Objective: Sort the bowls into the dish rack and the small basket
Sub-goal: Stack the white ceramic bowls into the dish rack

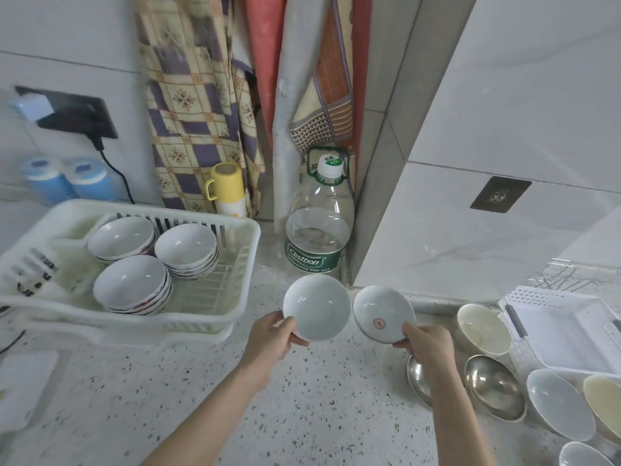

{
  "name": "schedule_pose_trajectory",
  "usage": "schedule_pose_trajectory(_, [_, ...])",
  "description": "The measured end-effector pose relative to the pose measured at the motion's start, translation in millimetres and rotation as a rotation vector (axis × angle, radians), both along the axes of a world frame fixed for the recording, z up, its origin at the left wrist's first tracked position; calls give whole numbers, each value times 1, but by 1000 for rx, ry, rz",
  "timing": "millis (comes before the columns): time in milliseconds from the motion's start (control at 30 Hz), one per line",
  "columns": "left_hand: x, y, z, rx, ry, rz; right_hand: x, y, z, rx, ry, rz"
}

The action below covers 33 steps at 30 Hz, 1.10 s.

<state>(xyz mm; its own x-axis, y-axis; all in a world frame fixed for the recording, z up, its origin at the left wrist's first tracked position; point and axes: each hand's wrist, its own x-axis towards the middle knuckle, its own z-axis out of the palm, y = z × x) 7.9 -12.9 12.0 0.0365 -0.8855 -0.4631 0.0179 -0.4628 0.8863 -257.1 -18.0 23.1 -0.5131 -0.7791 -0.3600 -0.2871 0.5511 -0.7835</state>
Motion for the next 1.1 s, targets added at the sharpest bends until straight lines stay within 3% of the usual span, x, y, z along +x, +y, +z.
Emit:
schedule_pose_trajectory(433, [179,7,52,-182,7,240,180,-8,50,-173,-187,244])
schedule_pose_trajectory(700, [276,10,46,-196,-2,348,281,-31,53,-79,62,381])
schedule_pose_trajectory(1100, [337,-3,26,-149,-15,314,337,-55,29,83,438,369])
